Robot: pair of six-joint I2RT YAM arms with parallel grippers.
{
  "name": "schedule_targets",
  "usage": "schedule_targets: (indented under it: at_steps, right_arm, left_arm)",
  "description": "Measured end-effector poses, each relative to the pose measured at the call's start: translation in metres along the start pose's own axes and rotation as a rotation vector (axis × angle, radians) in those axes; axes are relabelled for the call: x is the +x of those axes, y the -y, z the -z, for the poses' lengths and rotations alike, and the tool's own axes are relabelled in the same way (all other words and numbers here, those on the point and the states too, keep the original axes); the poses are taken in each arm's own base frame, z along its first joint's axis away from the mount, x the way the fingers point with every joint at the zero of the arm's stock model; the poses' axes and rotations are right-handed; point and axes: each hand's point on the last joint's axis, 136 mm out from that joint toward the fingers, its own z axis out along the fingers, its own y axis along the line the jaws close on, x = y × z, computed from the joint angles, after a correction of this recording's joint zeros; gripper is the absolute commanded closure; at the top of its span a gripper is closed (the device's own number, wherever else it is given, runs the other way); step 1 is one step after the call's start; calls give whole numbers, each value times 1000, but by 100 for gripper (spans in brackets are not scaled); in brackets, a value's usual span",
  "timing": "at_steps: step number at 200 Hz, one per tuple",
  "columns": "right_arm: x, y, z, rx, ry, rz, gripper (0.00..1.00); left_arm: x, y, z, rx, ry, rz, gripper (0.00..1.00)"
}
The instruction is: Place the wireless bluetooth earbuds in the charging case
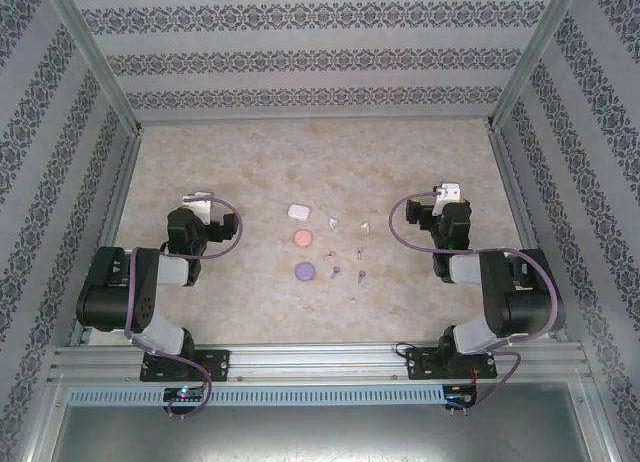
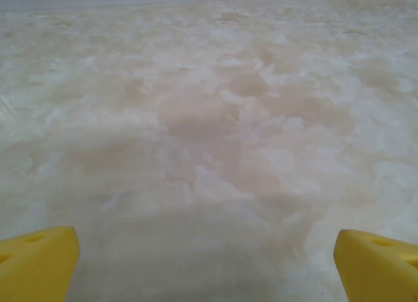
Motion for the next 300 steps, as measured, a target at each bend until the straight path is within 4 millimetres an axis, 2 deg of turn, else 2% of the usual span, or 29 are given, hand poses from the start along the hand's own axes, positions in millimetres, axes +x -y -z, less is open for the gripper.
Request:
schedule_targets:
  at_steps: [204,222,251,267,281,300]
  right_arm:
    - [-1,-3,3,-56,-17,-13,2]
    - [-16,1,12,-29,-15,-23,2]
    - [-70,11,27,24,51,-81,2]
    - [-97,17,38,51,84,-199,2]
    - [-109,22,48,48,110,-309,2]
    - [-110,20,61,-11,116,-417,2]
  left_arm:
    - [-1,-1,-2,-4,-18,2,0]
    - [-13,-3,-1,-17,-21,3,0]
    - [-45,-7,6,-39,9,6,0]
    - [-62,-9,12,-50,10,21,0]
    - [-80,-10,18,-57,8,49,0]
    - [-105,-11,31,-73,9,100,1]
